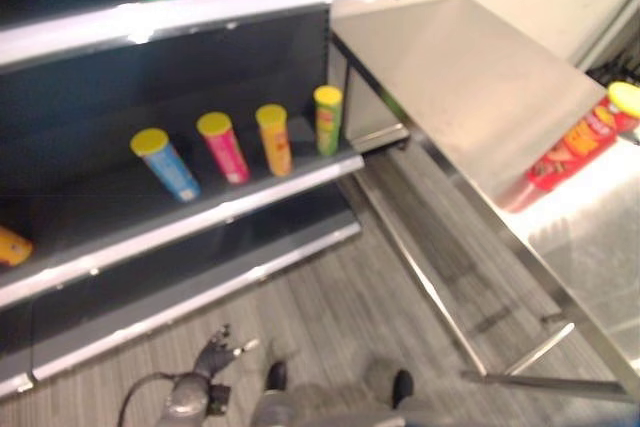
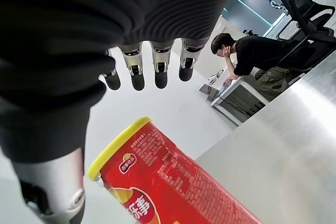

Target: Put the goods on the table back onto the shelves and tidy them up.

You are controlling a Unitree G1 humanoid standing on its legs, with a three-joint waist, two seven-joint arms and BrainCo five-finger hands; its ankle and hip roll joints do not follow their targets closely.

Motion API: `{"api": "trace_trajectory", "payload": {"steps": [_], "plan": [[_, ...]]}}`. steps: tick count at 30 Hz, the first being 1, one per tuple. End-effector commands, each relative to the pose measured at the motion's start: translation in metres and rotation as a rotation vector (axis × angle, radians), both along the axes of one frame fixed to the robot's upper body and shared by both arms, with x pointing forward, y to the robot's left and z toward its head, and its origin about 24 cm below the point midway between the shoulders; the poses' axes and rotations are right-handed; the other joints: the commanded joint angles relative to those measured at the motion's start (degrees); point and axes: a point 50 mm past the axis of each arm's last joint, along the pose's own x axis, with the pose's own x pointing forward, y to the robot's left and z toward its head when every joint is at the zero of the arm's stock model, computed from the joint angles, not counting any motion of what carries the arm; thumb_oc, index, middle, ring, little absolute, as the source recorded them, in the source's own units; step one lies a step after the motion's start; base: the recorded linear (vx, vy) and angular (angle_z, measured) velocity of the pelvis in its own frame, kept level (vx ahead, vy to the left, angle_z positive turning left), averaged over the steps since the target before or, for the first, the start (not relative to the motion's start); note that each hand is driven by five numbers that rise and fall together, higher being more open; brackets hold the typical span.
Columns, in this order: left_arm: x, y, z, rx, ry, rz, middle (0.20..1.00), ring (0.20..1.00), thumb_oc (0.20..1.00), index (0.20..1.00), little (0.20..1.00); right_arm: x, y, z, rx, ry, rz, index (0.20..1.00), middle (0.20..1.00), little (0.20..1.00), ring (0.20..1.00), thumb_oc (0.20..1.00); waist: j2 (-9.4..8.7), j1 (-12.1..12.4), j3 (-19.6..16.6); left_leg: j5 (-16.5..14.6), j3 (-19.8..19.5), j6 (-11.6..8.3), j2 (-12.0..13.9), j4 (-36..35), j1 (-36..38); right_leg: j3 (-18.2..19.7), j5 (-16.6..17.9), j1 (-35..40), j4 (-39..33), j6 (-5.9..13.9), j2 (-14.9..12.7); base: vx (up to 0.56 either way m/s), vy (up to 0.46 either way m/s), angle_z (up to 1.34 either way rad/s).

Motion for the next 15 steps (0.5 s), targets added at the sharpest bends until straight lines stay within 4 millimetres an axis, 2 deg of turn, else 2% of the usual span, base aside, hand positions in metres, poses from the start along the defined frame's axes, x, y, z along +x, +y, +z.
{"api": "trace_trajectory", "payload": {"steps": [1, 10, 15], "plan": [[0.012, 0.01, 0.01, 0.033, -0.063, -0.005, 1.0, 1.0, 1.0, 1.0, 1.0, 0.002, -0.006, 0.047, -0.107, -0.084, -0.025, 1.0, 1.0, 1.0, 1.0, 1.0, -0.41, 2.1, 0.2, -6.3, -1.0, 2.32, -1.8, 0.8, 1.0, -1.6, -6.0, 0.5, 3.5, -0.06, 3.3, 0.0, 0.0, 0.0], [0.01, 0.011, 0.01, 0.038, -0.059, -0.009, 1.0, 1.0, 1.0, 1.0, 1.0, 0.017, -0.004, 0.056, -0.094, -0.066, -0.022, 1.0, 1.0, 1.0, 1.0, 1.0, -0.35, 2.8, 0.9, -5.7, -1.6, 1.89, -1.2, 0.3, 0.8, -2.3, -6.3, 0.5, 3.0, -0.29, 3.8, 0.01, -0.007, 0.0], [0.011, 0.011, 0.011, 0.033, -0.067, -0.003, 1.0, 1.0, 1.0, 1.0, 1.0, 0.017, -0.003, 0.057, -0.07, -0.079, -0.002, 1.0, 1.0, 1.0, 1.0, 1.0, -0.21, 2.9, 1.0, -5.5, -2.0, 1.71, -1.2, 0.2, 0.7, -2.6, -6.6, 0.7, 3.0, -0.39, 3.9, 0.0, 0.0, 0.0]]}}
